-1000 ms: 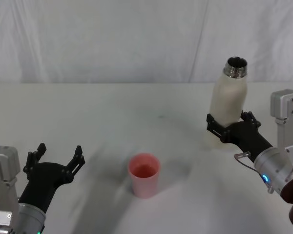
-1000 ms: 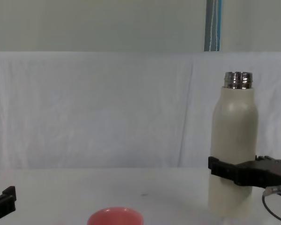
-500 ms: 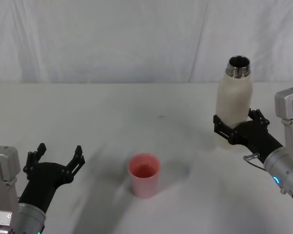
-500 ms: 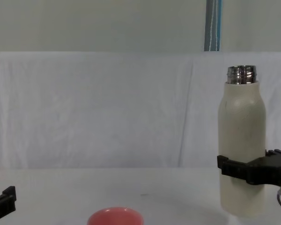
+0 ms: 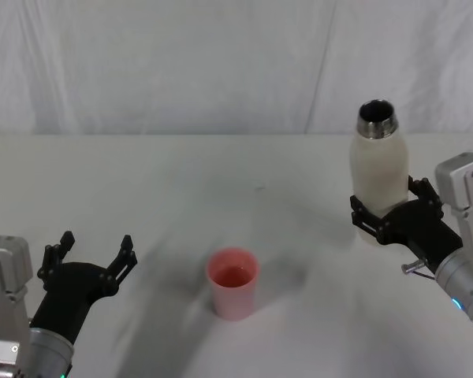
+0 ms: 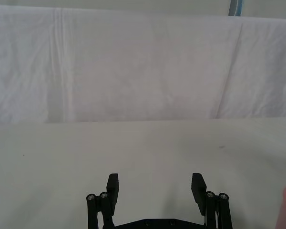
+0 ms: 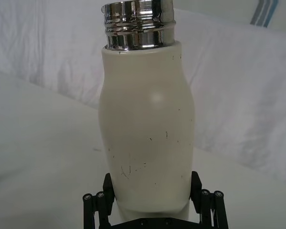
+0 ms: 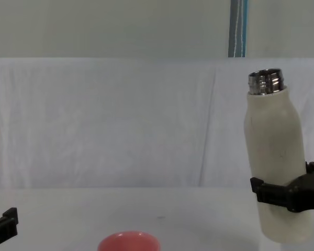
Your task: Grasp the thermos with one hand and pour water into the cup lid.
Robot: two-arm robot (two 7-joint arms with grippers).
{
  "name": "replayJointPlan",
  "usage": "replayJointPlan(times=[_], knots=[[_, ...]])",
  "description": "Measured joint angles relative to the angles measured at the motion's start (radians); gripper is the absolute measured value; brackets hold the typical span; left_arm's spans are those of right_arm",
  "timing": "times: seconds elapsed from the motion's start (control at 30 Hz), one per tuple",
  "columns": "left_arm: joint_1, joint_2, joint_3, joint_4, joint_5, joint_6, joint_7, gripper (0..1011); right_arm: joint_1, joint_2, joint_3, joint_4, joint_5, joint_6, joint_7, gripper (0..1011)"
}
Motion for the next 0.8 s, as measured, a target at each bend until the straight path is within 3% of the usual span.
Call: replayJointPlan(times=[0.33,0.6,0.8], knots=[[0.0,0.0,0.0,0.0,0.0,0.0,0.0,1001,-0.026,0.017,-0.017,-0.043,-0.107,-0.001,-0.013,956],[0.0,0.0,0.0,0.0,0.0,0.0,0.0,1001,-0.047,0.039,-0.054,-0.069,-0.258,-0.019,-0.046,956],[0.0,0.0,0.0,0.0,0.0,0.0,0.0,1001,-0.062,0.049,-0.068,-0.079,-0.337,-0.036,-0.069,956]])
